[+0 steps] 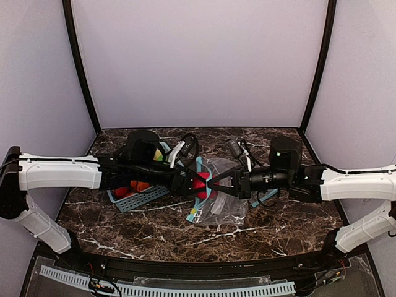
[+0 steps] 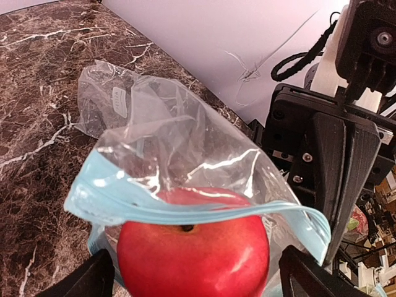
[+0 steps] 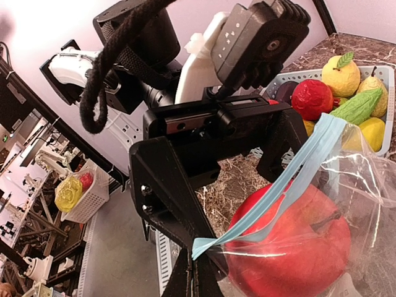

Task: Place the food in the zip-top bag and seal the zipper
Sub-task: Place the fake fruit in the zipper food storage bag, then adjust the fake fruit in the zipper food storage bag.

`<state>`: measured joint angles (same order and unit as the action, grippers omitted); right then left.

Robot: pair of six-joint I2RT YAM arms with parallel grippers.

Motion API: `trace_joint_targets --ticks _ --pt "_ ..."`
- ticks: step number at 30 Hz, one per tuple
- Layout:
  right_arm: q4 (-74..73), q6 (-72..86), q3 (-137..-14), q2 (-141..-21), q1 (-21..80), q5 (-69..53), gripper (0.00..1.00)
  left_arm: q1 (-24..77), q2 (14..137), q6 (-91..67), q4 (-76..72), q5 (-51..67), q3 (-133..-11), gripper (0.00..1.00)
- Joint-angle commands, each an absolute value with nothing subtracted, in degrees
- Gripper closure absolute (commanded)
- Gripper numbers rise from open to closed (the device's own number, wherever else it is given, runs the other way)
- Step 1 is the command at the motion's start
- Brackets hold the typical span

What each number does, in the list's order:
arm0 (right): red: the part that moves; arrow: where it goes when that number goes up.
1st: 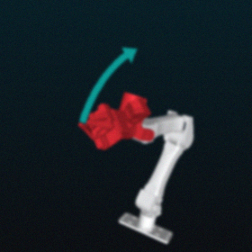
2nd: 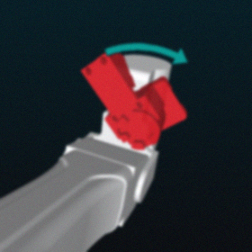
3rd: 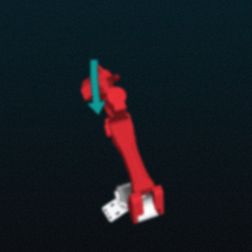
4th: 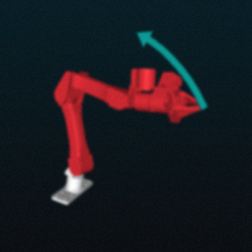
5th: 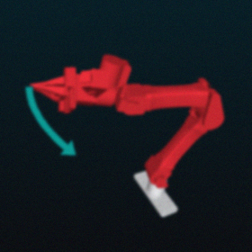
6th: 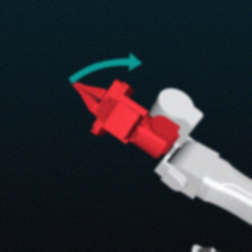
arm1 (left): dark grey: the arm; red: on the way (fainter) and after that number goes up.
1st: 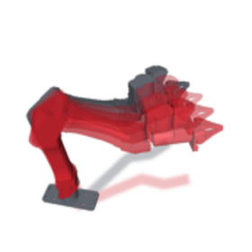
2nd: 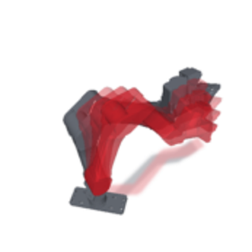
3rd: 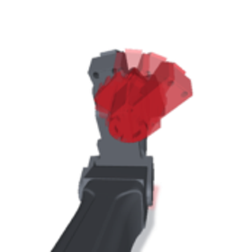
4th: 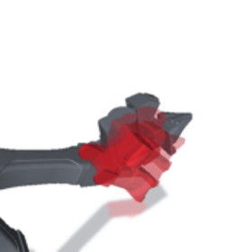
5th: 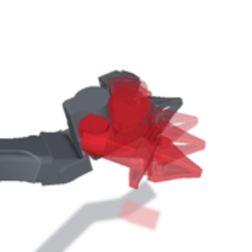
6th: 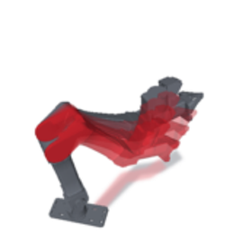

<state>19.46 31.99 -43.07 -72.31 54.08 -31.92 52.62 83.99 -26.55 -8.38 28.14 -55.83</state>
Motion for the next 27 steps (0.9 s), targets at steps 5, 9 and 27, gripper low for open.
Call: trace_joint_targets --ticks 5,9,27 --pt "26.53 35.77 -38.22 -71.36 51.61 -30.26 1.00 53.01 77.02 -25.99 -7.88 26.81 -53.42 0.05" --pt "28.28 36.54 -37.70 -71.44 51.28 -30.96 1.00 53.02 74.77 -26.45 -7.84 26.79 -52.04 0.05" --pt "34.22 38.17 -36.97 -72.47 50.98 -35.96 1.00 53.00 73.45 -39.54 -11.72 18.03 -45.32 0.12"
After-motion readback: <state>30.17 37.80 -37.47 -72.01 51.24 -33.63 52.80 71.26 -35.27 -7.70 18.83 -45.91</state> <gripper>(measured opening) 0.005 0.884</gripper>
